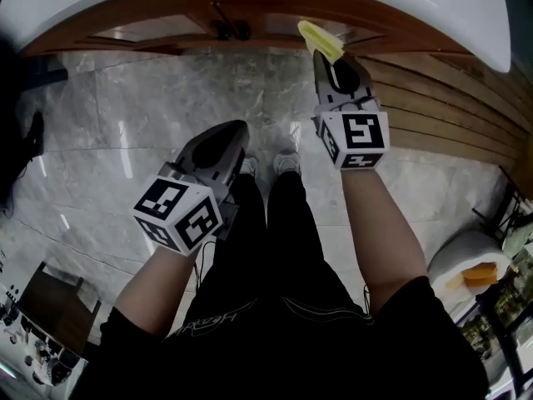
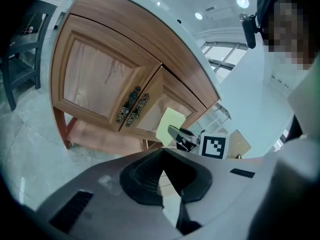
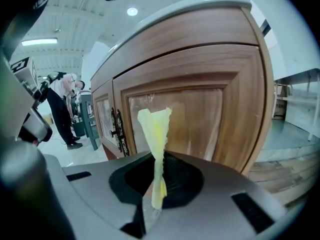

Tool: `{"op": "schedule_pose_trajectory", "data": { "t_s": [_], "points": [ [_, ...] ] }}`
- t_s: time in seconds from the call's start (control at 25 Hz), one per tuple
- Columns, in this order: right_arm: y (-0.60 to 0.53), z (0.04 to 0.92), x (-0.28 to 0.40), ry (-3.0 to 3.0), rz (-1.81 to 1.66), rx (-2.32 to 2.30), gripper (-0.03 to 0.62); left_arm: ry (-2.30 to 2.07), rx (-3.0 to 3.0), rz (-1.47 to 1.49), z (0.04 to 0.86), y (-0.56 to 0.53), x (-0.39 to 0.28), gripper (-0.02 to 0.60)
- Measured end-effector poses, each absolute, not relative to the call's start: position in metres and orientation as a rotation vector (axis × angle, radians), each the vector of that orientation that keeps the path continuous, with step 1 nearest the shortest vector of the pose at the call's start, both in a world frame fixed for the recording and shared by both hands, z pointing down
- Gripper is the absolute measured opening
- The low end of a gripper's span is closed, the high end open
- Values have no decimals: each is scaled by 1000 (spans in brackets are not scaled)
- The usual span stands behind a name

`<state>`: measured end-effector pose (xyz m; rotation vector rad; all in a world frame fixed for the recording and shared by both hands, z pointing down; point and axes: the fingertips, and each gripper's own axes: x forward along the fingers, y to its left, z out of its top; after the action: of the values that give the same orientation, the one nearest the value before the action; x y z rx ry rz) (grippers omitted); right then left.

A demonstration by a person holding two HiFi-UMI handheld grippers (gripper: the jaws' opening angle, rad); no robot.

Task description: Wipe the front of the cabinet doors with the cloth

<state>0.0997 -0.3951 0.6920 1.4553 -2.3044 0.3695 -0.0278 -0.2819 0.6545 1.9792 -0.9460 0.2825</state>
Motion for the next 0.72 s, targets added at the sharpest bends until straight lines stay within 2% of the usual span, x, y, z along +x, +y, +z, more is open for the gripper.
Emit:
{"op": "schedule_pose_trajectory", "data": {
  "t_s": [0.72],
  "points": [
    [-378, 690, 213, -2187, 416, 1660, 41, -807, 2040, 356, 651, -276, 63, 6]
  ]
}}
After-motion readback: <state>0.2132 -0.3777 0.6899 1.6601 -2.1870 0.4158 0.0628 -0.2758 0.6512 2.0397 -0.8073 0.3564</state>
